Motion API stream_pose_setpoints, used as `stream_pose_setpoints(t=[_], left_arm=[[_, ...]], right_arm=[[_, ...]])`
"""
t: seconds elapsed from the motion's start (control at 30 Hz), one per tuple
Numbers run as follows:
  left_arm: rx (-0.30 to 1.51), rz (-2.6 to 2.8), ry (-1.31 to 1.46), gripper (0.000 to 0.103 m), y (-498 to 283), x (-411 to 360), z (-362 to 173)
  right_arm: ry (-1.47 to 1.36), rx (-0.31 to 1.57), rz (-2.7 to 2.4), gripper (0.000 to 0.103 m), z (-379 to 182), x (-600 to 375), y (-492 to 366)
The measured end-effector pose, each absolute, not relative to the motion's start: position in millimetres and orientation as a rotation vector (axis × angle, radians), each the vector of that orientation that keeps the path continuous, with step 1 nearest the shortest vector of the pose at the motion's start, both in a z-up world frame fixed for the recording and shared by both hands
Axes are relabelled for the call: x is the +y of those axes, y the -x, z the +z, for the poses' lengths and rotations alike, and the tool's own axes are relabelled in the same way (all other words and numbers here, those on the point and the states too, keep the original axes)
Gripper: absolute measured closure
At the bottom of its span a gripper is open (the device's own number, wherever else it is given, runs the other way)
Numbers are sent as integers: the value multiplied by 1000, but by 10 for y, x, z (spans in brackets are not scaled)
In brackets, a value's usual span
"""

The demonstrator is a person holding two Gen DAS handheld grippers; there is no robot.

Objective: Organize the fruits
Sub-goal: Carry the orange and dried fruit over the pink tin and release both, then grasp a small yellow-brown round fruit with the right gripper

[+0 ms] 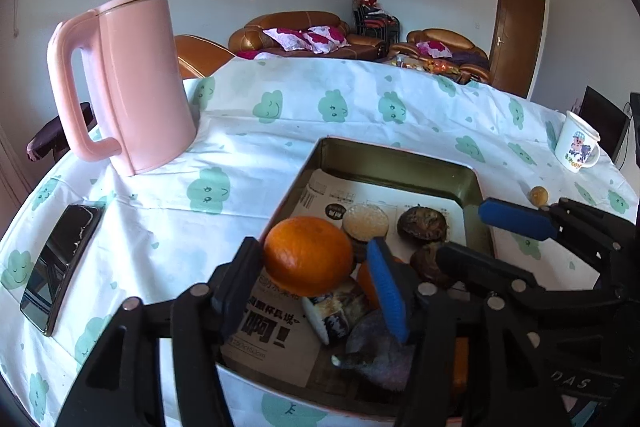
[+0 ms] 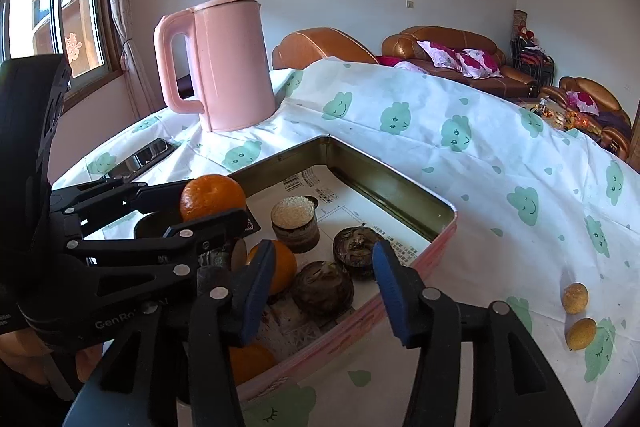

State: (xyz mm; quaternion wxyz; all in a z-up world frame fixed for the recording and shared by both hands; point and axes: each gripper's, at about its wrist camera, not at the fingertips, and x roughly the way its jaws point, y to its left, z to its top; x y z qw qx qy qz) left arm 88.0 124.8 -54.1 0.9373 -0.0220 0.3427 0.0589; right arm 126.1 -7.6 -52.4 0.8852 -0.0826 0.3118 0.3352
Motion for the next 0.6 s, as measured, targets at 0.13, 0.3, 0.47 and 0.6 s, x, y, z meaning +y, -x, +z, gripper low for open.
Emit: stream_pose_setpoints(t=[0.13, 0.3, 0.47, 0.6], left_arm=[[611, 145, -1, 0, -757, 1116, -336], [589, 85, -32, 0, -781, 779, -218], [608, 16, -110, 0, -896, 318, -256], [630, -23, -151, 0, -1011, 26, -309]], right_arm=[[152, 599, 659, 38, -389, -421, -1205], [165, 613, 467, 38, -394, -986, -1371], [132, 690, 277, 38, -560, -1516, -1657], [113, 769, 243, 42, -719, -1713, -1804]])
